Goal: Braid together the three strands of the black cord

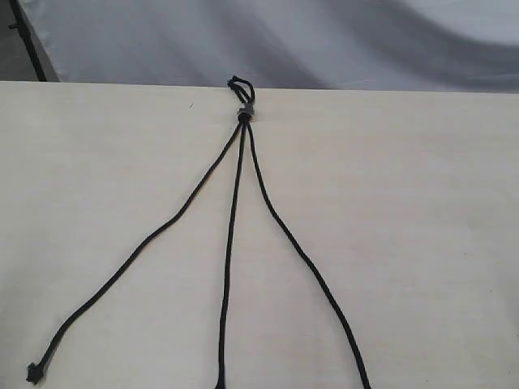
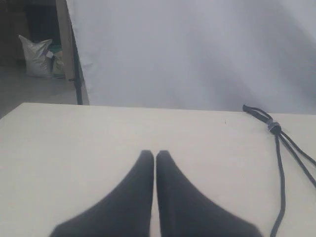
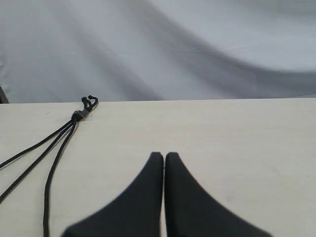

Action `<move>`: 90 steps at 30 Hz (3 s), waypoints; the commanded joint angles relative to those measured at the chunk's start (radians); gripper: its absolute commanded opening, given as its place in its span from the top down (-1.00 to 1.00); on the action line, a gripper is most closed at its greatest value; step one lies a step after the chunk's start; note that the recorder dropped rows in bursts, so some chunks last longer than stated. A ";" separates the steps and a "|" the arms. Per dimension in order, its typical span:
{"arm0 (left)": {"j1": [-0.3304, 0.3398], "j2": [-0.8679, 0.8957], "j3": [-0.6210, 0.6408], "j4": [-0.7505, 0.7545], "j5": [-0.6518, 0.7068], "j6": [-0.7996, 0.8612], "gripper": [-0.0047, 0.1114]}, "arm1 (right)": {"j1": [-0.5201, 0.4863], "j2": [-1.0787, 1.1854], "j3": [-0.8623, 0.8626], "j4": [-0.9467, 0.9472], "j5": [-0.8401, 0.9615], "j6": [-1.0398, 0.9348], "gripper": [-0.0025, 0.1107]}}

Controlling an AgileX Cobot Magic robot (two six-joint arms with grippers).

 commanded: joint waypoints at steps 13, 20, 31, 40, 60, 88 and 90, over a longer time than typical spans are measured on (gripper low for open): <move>-0.005 -0.003 0.002 -0.004 0.002 0.002 0.87 | 0.005 -0.007 0.003 0.002 0.000 -0.004 0.92; -0.005 -0.003 0.002 -0.004 0.002 0.002 0.87 | 0.005 -0.007 0.003 0.002 0.000 -0.004 0.92; -0.005 -0.003 0.002 -0.062 -0.381 -0.198 0.87 | 0.005 -0.007 0.003 0.137 -0.284 0.111 0.92; -0.005 -0.001 -0.009 -0.056 -0.923 -0.411 0.88 | 0.005 -0.007 0.003 0.103 -0.797 0.249 0.92; -0.005 0.896 -0.389 -0.056 -0.083 -0.091 0.92 | 0.311 1.060 -0.569 -0.170 -0.088 0.253 0.96; -0.005 0.997 -0.389 -0.056 -0.072 -0.082 0.92 | 0.797 2.056 -1.281 -0.153 0.473 0.246 0.17; -0.005 0.997 -0.389 -0.056 -0.076 -0.082 0.92 | 0.797 2.059 -1.281 -0.153 0.471 0.246 0.23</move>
